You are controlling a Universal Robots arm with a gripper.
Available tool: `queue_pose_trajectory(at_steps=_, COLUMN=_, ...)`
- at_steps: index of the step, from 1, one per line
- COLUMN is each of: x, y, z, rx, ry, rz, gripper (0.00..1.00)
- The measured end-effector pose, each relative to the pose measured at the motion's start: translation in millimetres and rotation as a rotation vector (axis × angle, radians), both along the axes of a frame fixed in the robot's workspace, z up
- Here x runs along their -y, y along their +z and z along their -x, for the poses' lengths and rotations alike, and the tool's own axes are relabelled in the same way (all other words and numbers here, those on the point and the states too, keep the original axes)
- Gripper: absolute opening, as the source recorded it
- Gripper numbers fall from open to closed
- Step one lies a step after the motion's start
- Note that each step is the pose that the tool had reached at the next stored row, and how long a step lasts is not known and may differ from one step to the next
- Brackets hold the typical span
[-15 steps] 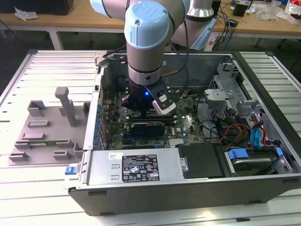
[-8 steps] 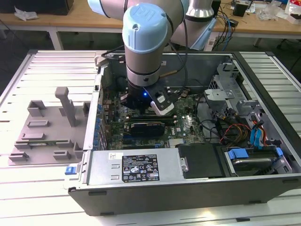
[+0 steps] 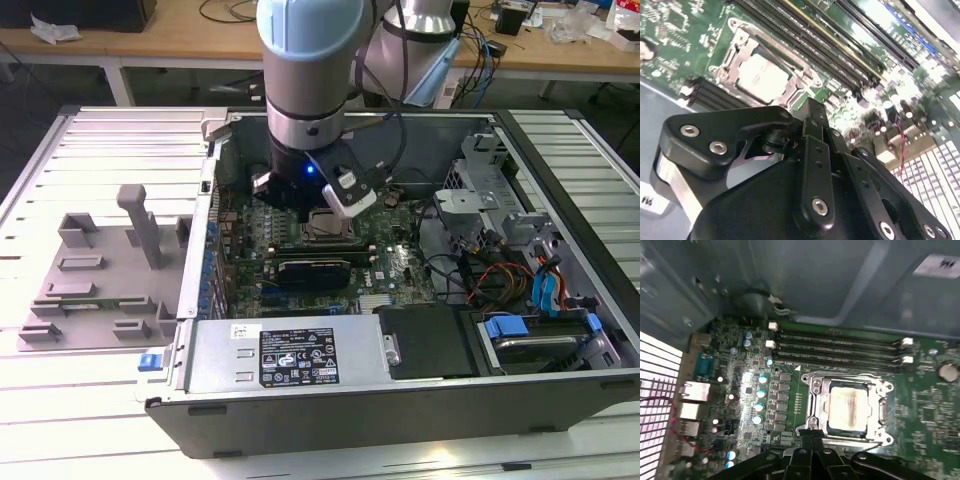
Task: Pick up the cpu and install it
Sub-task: 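Install the second cpu locking lever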
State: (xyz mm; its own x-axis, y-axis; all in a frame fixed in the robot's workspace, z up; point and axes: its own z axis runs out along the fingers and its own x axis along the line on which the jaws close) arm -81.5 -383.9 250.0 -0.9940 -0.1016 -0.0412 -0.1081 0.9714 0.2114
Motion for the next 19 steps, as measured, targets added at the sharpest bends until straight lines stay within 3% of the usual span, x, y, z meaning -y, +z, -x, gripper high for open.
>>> queue_pose_trajectory(at_steps=3, x=0.0, y=2.6, z=-4.1, rx=-0.0001, ry=0.0, rz=0.0, gripper=0.11)
queue_pose_trajectory(at_steps=5, x=0.0, y=2.6, z=-18.0, rx=-0.0017, ry=0.0, rz=0.0001, gripper=0.11)
queue_pose_trajectory(at_steps=8, x=0.6, y=2.7, z=-28.2, rx=-0.0037, ry=0.0, rz=0.0023, gripper=0.11)
queue_pose_trajectory(at_steps=13, x=10.9, y=2.0, z=-28.9, rx=-0.0038, ry=-0.008, rz=0.0062, gripper=0.11)
queue_pose_trajectory(at_steps=16, x=11.1, y=-1.3, z=-28.9, rx=-0.004, ry=-0.058, rz=0.0078, gripper=0.11)
queue_pose_trajectory(at_steps=19, x=11.1, y=-11.1, z=-22.9, rx=-0.0045, ry=-0.073, rz=0.0085, gripper=0.11)
